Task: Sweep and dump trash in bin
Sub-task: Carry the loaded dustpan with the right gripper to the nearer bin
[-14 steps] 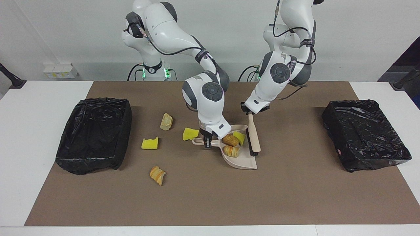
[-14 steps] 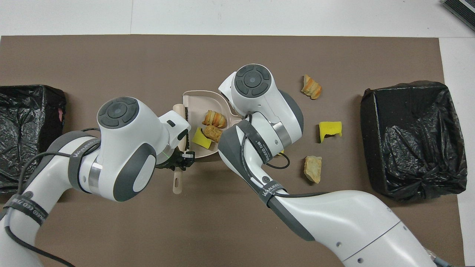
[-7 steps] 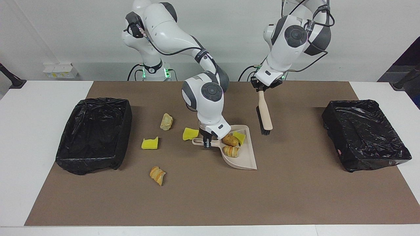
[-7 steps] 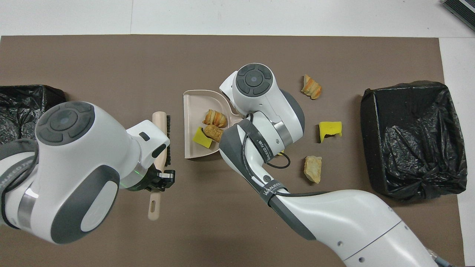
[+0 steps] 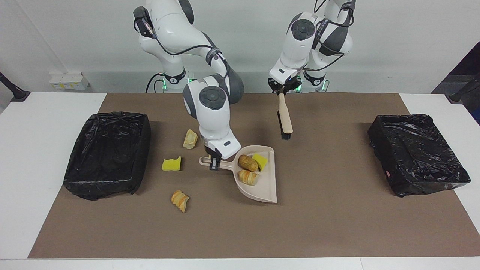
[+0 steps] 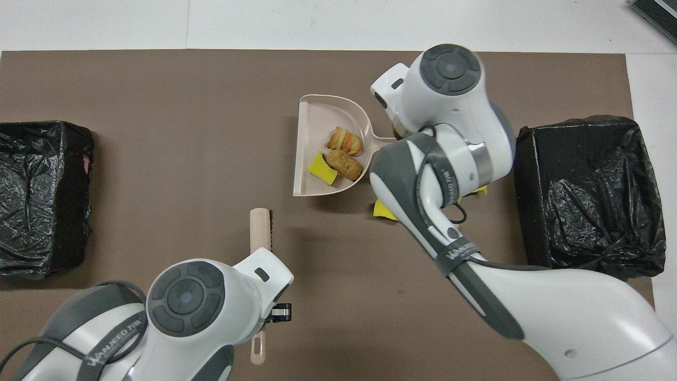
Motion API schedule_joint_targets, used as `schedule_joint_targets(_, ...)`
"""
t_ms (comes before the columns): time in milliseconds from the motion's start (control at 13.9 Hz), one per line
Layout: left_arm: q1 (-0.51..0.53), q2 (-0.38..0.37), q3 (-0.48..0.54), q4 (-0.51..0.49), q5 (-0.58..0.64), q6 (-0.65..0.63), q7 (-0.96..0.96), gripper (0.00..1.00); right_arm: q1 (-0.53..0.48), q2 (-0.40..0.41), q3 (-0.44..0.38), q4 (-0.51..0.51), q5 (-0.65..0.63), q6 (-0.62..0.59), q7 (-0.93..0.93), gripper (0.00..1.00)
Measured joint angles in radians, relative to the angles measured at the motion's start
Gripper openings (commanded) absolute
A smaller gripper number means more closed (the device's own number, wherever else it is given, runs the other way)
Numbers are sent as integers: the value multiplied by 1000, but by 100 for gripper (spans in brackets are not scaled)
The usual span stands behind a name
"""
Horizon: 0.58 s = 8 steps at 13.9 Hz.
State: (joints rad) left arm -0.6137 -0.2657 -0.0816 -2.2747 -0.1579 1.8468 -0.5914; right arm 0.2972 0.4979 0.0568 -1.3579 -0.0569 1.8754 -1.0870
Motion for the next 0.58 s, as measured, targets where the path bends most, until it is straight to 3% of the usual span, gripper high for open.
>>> schedule_joint_targets(216,-75,18,-2,-107,0,154,-71,0,-136,-73,0,-1,15,-69,-128,0)
schedule_joint_targets(576,-102,27,-1,-183,-60,252,-92,0,-319,-179,-1,-29,39,-140,-338,0)
